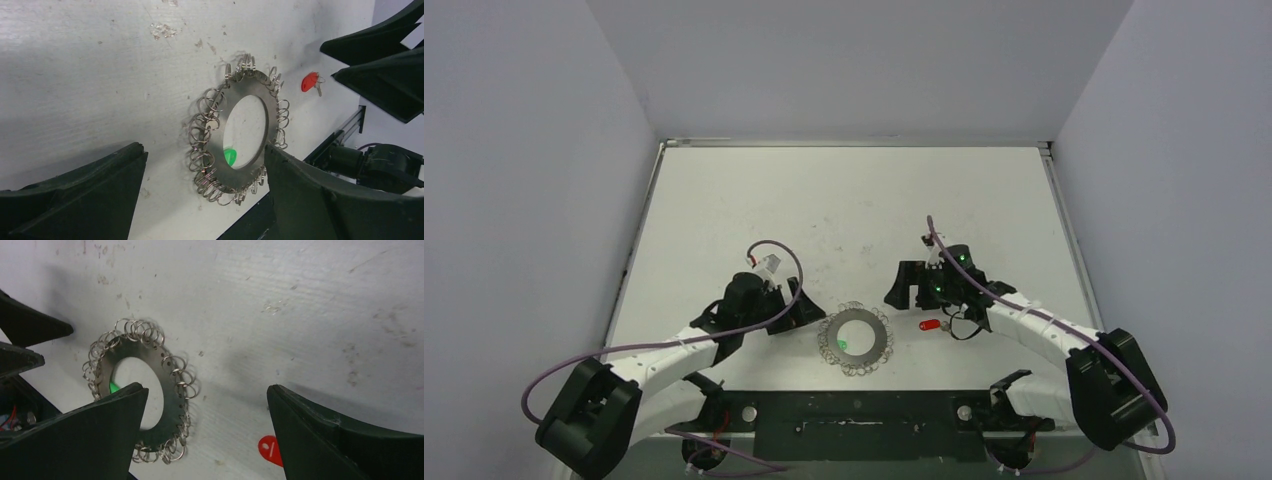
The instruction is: Put the keys on the keyring
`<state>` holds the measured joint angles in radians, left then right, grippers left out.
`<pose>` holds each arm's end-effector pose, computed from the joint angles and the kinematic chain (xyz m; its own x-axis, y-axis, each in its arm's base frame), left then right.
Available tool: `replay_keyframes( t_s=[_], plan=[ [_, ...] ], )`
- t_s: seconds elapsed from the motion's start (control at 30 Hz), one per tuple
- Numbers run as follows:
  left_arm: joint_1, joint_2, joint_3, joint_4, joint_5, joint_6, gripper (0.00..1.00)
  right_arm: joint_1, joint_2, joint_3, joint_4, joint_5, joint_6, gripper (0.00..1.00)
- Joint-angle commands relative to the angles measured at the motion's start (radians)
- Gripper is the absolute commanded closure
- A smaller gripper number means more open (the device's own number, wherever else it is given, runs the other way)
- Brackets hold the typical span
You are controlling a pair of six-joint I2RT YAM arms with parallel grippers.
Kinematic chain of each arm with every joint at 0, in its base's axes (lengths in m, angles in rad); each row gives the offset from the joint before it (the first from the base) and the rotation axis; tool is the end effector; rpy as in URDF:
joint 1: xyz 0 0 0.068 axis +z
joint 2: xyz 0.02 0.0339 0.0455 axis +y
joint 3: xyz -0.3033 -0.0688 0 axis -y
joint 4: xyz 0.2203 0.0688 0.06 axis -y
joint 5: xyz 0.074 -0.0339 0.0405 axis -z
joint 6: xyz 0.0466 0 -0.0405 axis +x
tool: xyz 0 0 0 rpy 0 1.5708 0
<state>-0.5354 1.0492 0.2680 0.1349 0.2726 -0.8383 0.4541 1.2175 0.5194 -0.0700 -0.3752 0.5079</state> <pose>0.1333 -0.0937 0.1924 -0.8491 -0.3289 -0.4133 0.0671 0.7090 -0.7020 0.1783 0.1061 0.2209 -0.8592 0.0841 -0.5046 -0.2599 0.7778 0.5723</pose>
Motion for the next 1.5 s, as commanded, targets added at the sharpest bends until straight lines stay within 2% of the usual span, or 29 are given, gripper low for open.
replay_keyframes(
  t_s=[0.0, 0.13, 0.2, 0.27, 0.37, 0.53, 0.63, 0.87, 0.97, 1.03, 1.13, 1.27, 1.37, 1.47],
  plan=[
    [0.005, 0.059, 0.01, 0.144, 0.089, -0.051, 0.17, 0.084, 0.014, -0.003, 0.003, -0.01, 0.02, 0.09],
    [0.005, 0.157, 0.03, 0.188, 0.131, -0.066, 0.31, 0.107, 0.025, -0.035, 0.014, -0.041, 0.039, 0.2],
    [0.005, 0.216, 0.053, 0.184, 0.142, -0.073, 0.48, 0.119, 0.023, -0.053, 0.022, -0.051, 0.051, 0.23],
    [0.005, 0.278, 0.088, 0.161, 0.146, -0.067, 0.59, 0.136, 0.019, -0.07, 0.036, -0.059, 0.065, 0.25],
    [0.003, 0.377, 0.14, 0.163, 0.174, -0.048, 0.69, 0.166, 0.012, -0.09, 0.049, -0.061, 0.087, 0.29],
    [0.003, 0.533, 0.245, 0.17, 0.223, -0.008, 0.81, 0.201, 0.011, -0.134, 0.099, -0.063, 0.129, 0.42],
    [0.003, 0.601, 0.313, 0.138, 0.221, 0.036, 0.84, 0.233, 0.017, -0.151, 0.125, -0.06, 0.153, 0.5],
    [0.003, 0.661, 0.457, -0.014, 0.128, 0.174, 0.87, 0.378, 0.072, -0.175, 0.261, -0.008, 0.263, 0.68],
    [0.003, 0.658, 0.512, -0.08, 0.067, 0.242, 0.87, 0.471, 0.13, -0.166, 0.33, 0.023, 0.315, 0.71],
    [0.003, 0.651, 0.546, -0.116, 0.027, 0.283, 0.84, 0.521, 0.177, -0.161, 0.399, 0.022, 0.348, 0.7],
    [0.002, 0.619, 0.56, -0.179, -0.036, 0.335, 0.7, 0.548, 0.219, -0.143, 0.455, 0.018, 0.371, 0.56],
    [0.0, 0.527, 0.514, -0.202, -0.106, 0.359, 0.54, 0.548, 0.19, -0.108, 0.378, 0.062, 0.334, 0.39],
    [-0.003, 0.417, 0.444, -0.203, -0.163, 0.363, 0.48, 0.548, 0.146, -0.073, 0.279, 0.104, 0.28, 0.32],
    [-0.002, 0.28, 0.363, -0.204, -0.198, 0.359, 0.45, 0.547, 0.111, -0.037, 0.187, 0.14, 0.225, 0.3]
  ],
)
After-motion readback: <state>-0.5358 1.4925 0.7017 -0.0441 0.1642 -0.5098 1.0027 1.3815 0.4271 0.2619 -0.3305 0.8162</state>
